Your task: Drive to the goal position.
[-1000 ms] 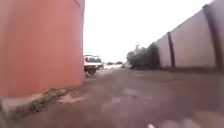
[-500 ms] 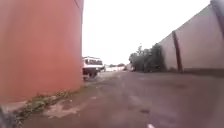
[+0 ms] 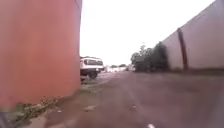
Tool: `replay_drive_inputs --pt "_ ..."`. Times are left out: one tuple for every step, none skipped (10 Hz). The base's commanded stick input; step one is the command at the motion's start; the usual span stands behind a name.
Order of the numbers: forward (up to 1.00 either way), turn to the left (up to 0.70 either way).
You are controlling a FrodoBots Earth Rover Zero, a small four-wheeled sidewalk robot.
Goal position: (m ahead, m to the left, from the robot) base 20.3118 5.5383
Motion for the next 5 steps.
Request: replay_drive_inputs --pt "1.0 0.0" --pt "1.0 0.0" --pt "1.0 0.0" --pt "1.0 0.0" --pt "1.0 0.0"
